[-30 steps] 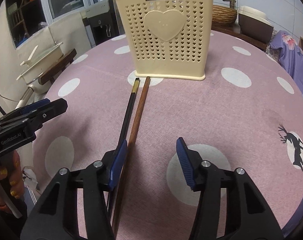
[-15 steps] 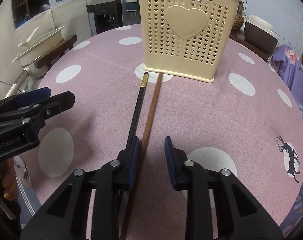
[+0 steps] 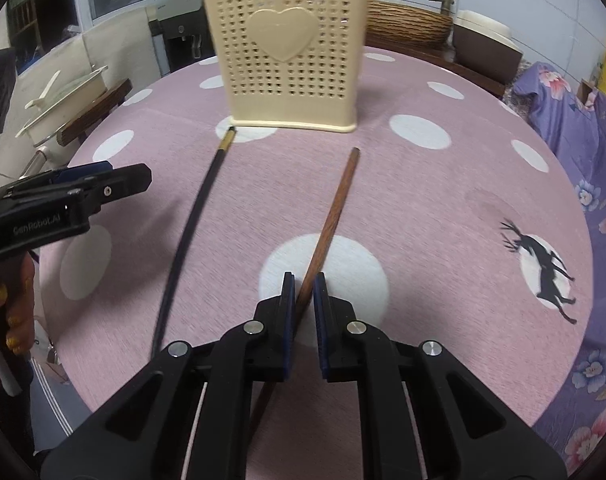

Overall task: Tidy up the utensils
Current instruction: 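Grasp a brown chopstick with the right tool while the left tool grasps the gold-tipped black chopstick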

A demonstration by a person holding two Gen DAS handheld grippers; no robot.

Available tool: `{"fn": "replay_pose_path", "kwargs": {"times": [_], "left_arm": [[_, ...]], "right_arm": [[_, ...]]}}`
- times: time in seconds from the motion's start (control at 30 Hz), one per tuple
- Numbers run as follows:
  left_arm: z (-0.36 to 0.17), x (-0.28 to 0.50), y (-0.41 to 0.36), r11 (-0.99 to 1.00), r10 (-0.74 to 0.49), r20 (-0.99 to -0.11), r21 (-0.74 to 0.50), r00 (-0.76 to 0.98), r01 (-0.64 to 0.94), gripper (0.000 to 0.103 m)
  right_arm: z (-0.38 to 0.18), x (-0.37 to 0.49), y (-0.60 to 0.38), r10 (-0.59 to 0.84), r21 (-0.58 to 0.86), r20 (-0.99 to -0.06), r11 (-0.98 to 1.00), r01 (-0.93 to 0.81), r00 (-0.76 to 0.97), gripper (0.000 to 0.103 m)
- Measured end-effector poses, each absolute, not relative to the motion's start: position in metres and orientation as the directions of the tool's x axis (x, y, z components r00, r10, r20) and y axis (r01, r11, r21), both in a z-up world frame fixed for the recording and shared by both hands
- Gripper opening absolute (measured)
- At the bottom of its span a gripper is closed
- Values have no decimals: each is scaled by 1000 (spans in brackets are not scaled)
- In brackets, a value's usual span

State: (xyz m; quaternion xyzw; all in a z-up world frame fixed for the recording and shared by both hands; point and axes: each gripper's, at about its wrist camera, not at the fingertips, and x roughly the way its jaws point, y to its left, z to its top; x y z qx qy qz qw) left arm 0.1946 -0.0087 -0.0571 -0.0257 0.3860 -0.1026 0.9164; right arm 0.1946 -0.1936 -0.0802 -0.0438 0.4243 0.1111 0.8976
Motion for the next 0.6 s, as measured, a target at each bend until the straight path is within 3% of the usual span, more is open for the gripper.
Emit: {"fn": "replay_pose_path", "kwargs": {"times": [0.37, 0.5, 0.6], "left_arm": [[-64, 234, -47, 968, -226, -747, -103, 625, 227, 58], [-71, 238, -57, 968, -202, -767, -62, 609, 243, 48], [-70, 235, -59, 963, -214, -766, -60, 606, 264, 32]], "right_arm": [[-81, 191, -205, 198, 85, -760, 974, -208, 619, 12], [-79, 192, -211, 203, 106, -754, 976, -189, 625, 19], [-78, 193, -215, 204, 117, -749, 977, -177, 631, 24]]}}
